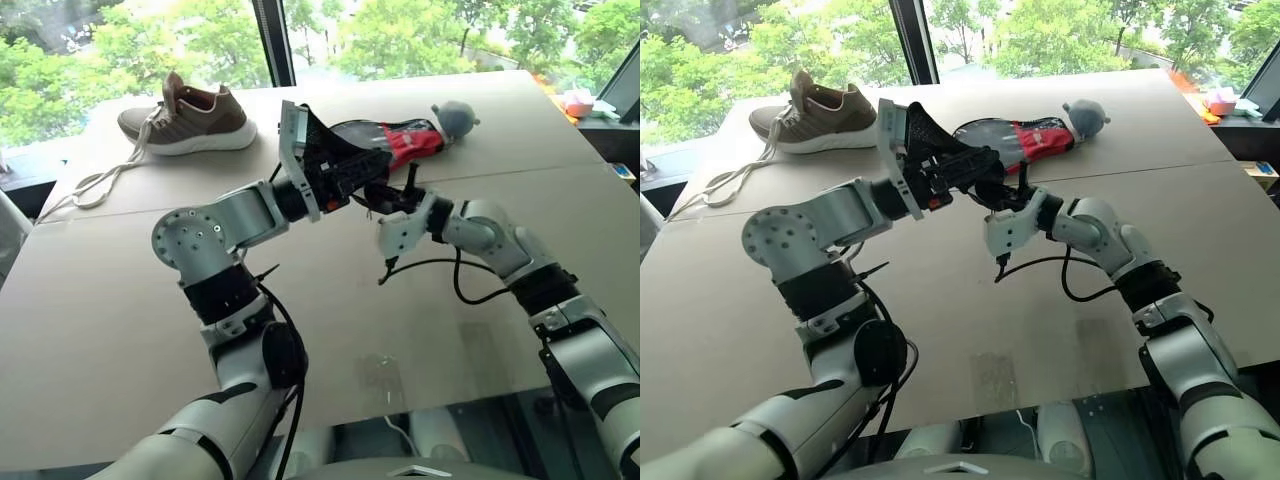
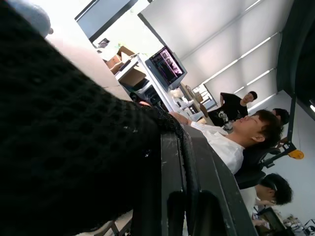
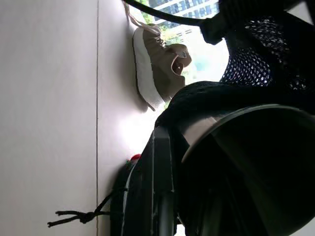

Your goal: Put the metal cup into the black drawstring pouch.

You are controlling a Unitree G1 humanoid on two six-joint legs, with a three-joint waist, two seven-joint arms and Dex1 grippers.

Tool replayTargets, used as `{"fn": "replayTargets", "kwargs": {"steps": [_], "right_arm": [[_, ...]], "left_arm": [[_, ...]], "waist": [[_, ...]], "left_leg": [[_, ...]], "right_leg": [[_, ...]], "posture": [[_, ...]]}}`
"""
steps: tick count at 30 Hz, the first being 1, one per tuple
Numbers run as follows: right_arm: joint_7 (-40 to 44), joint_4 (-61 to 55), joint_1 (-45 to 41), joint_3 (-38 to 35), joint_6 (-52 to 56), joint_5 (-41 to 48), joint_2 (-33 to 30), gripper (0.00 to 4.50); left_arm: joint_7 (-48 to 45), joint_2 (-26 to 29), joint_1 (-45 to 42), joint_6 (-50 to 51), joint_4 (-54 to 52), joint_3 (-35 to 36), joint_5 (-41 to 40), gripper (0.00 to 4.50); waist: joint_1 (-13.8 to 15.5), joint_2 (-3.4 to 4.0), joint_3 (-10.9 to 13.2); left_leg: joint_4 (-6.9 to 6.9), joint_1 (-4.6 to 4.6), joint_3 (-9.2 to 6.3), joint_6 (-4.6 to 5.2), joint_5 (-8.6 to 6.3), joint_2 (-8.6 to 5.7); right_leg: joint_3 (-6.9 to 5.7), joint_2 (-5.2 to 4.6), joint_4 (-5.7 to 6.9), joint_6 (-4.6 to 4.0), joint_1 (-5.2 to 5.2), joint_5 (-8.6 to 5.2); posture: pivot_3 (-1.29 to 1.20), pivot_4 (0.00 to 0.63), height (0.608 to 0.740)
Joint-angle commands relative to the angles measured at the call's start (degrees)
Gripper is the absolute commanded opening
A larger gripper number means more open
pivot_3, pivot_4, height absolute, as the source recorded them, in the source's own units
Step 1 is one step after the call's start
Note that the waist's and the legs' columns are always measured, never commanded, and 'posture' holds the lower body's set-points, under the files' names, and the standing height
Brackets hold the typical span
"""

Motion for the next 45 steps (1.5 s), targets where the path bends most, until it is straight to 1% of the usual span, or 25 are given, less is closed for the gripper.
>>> {"fn": "replayTargets", "kwargs": {"steps": [1,5,9,12,15,17,18,20,21,22,23,24,25,27,31,32,33,34,36,37,39,43,45], "right_arm": [[5.10,-11.34,4.05,-6.40,18.71,21.78,7.24,0.03],[2.95,-18.28,6.88,-15.22,34.14,42.71,14.22,0.03],[-1.38,-23.42,6.99,-24.24,49.16,61.73,18.09,0.03],[-5.08,-24.87,5.96,-30.25,57.66,74.72,19.41,0.03],[-8.76,-24.66,4.92,-34.57,64.34,86.65,20.10,0.03],[-10.95,-24.31,4.23,-36.58,67.40,93.40,20.53,0.03],[-11.21,-24.29,3.88,-36.59,68.04,93.65,20.13,0.03],[-11.11,-24.59,3.57,-35.84,68.42,92.11,19.17,0.03],[-10.30,-25.08,3.65,-33.33,66.28,86.32,18.14,0.03],[-9.40,-24.99,3.43,-29.07,61.90,76.82,15.98,0.03],[-8.05,-24.23,2.85,-23.26,55.30,64.51,12.54,0.03],[-4.58,-23.33,2.20,-17.74,48.11,53.92,9.08,0.03],[-1.70,-22.23,1.62,-14.05,42.87,47.24,6.63,0.03],[1.13,-18.05,-0.24,-8.42,32.23,35.51,2.54,0.03],[-0.28,-6.90,-4.36,0.86,11.79,12.18,-5.04,0.03],[-0.96,-4.80,-5.03,1.84,8.81,9.09,-5.79,0.03],[-3.02,-2.36,-6.27,4.28,4.78,2.55,-7.73,0.03],[-4.60,-0.44,-7.16,5.73,1.81,-1.93,-8.86,0.03],[-6.87,2.80,-8.58,7.98,-2.54,-8.63,-10.40,0.03],[-7.40,4.05,-8.95,8.16,-3.41,-9.72,-10.38,0.03],[-7.22,5.82,-8.49,5.58,-3.17,-5.51,-8.26,0.03],[-0.61,2.45,-5.02,-2.79,6.27,13.52,-1.23,0.03],[3.70,-1.18,-2.88,-5.05,13.80,20.09,0.38,0.03]], "left_arm": [[-1.67,-2.14,1.60,0.82,-5.60,-3.88,-6.53,0.00],[-0.95,-2.01,3.20,0.36,-6.25,-3.39,-8.08,0.00],[-0.43,-0.51,4.74,-0.76,-6.02,-3.97,-9.76,0.00],[0.00,0.53,5.70,-1.72,-5.82,-4.71,-11.10,0.00],[0.42,1.34,6.59,-2.74,-5.87,-5.88,-12.83,0.00],[0.67,1.99,7.03,-3.58,-5.70,-6.74,-13.87,0.00],[0.77,2.36,7.20,-3.98,-5.53,-7.12,-14.33,0.00],[1.12,3.15,7.55,-4.91,-5.18,-7.96,-15.33,0.00],[1.32,3.62,7.72,-5.40,-4.98,-8.48,-15.81,0.00],[1.43,4.08,7.78,-5.87,-4.79,-8.98,-16.16,0.00],[1.51,4.58,7.69,-6.33,-4.55,-9.53,-16.30,0.00],[1.57,5.12,7.50,-6.79,-4.30,-10.10,-16.58,0.00],[1.42,5.64,7.27,-7.32,-4.03,-10.64,-16.83,0.00],[1.20,6.49,6.51,-8.47,-3.18,-11.49,-17.55,0.00],[0.11,7.78,5.00,-11.03,-1.88,-13.24,-18.54,0.00],[0.01,8.00,4.81,-11.61,-1.63,-13.60,-18.75,0.00],[-0.16,7.99,4.08,-12.67,-1.26,-13.84,-19.03,0.00],[-0.26,8.06,3.60,-13.54,-0.98,-14.14,-19.30,0.00],[-0.27,7.89,2.57,-15.25,-0.81,-14.71,-20.19,0.00],[-0.19,7.79,2.34,-15.79,-0.97,-15.05,-20.68,0.00],[-0.09,7.99,2.70,-16.41,-1.61,-15.77,-21.35,0.00],[0.39,9.60,5.00,-17.79,-1.83,-16.39,-21.22,0.00],[1.28,10.11,5.53,-19.45,-1.05,-16.22,-20.46,0.00]], "waist": [[-0.05,0.00,0.00],[0.21,0.01,0.00],[0.43,0.02,0.00],[0.42,0.03,0.00],[0.41,0.03,0.00],[0.30,0.04,0.00],[0.25,0.04,0.00],[0.21,0.04,0.00],[0.20,0.04,0.00],[0.20,0.05,-0.01],[0.17,0.07,-0.01],[0.13,0.07,-0.01],[0.10,0.06,-0.01],[0.01,0.05,-0.01],[0.08,0.04,-0.02],[0.09,0.04,-0.02],[0.13,0.02,-0.02],[0.15,0.03,-0.02],[0.14,0.01,-0.01],[0.15,0.00,0.00],[-0.02,0.00,0.00],[-0.11,-0.01,0.00],[-0.06,-0.01,0.00]], "left_leg": [[0.02,0.00,-0.04,0.00,-0.01,0.07],[0.01,-0.05,-0.03,0.00,0.00,0.07],[0.04,0.04,-0.08,0.00,0.00,0.05],[0.04,0.04,-0.10,-0.01,0.00,0.09],[0.00,0.03,-0.08,0.00,0.00,0.10],[-0.04,0.02,-0.06,0.00,0.00,0.10],[-0.06,0.02,-0.05,0.00,0.00,0.10],[-0.08,0.02,-0.04,0.00,0.00,0.10],[-0.08,0.02,-0.01,0.00,0.00,0.10],[-0.08,0.02,0.01,0.00,0.00,0.10],[-0.07,0.04,0.03,0.00,0.00,0.10],[-0.06,0.04,0.10,0.00,0.00,0.07],[-0.04,0.04,0.16,0.01,0.01,-0.05],[-0.02,0.05,0.17,0.00,0.01,-0.12],[0.00,0.04,0.15,-0.02,0.02,0.00],[0.01,0.04,0.17,-0.02,0.02,-0.01],[0.01,0.04,0.17,-0.01,0.02,-0.02],[0.01,0.04,0.15,-0.02,0.02,0.00],[0.00,0.03,0.16,-0.03,0.02,0.00],[-0.01,0.03,0.16,-0.04,0.03,0.01],[-0.02,0.03,0.18,-0.04,0.03,0.04],[-0.07,0.06,0.28,-0.05,0.03,0.23],[-0.06,0.06,0.25,-0.05,0.03,0.25]], "right_leg": [[-0.05,0.03,-0.02,-0.01,0.04,0.00],[-0.05,0.03,0.00,-0.05,-0.02,0.03],[-0.14,0.05,0.02,-0.14,0.08,0.10],[-0.15,0.08,0.06,-0.20,0.05,0.14],[-0.14,0.09,0.05,-0.20,0.03,0.14],[-0.12,0.09,0.04,-0.20,0.00,0.14],[-0.11,0.09,0.04,-0.20,-0.01,0.14],[-0.11,0.10,0.04,-0.21,-0.03,0.13],[-0.10,0.10,0.04,-0.20,-0.03,0.13],[-0.09,0.10,0.04,-0.20,-0.03,0.13],[-0.07,0.10,0.05,-0.20,-0.02,0.13],[-0.04,0.10,0.07,-0.19,-0.04,0.14],[0.00,0.11,0.10,-0.17,-0.07,0.14],[-0.01,0.13,0.11,-0.15,-0.08,0.14],[-0.01,0.09,0.06,-0.14,-0.04,0.14],[0.01,0.08,0.06,-0.14,-0.05,0.15],[0.02,0.08,0.05,-0.13,-0.05,0.15],[0.02,0.09,0.02,-0.14,-0.04,0.15],[0.03,0.10,0.02,-0.14,-0.06,0.15],[0.03,0.10,0.00,-0.14,-0.07,0.15],[0.06,0.11,-0.01,-0.14,-0.07,0.15],[0.24,0.24,-0.04,-0.16,-0.08,0.16],[0.23,0.27,-0.05,-0.17,-0.07,0.16]], "posture": [[0.00,0.150,0.740],[0.00,0.150,0.740],[0.00,0.150,0.740],[0.00,0.150,0.740],[0.00,0.150,0.740],[0.00,0.150,0.740],[0.00,0.150,0.740],[0.00,0.150,0.740],[0.00,0.150,0.740],[0.00,0.150,0.740],[0.00,0.150,0.740],[0.00,0.150,0.740],[0.00,0.150,0.740],[0.00,0.150,0.740],[0.00,0.150,0.740],[0.00,0.150,0.740],[0.00,0.150,0.740],[0.00,0.150,0.740],[0.00,0.150,0.740],[0.00,0.150,0.740],[0.00,0.150,0.740],[0.00,0.150,0.740],[0.00,0.150,0.740]]}}
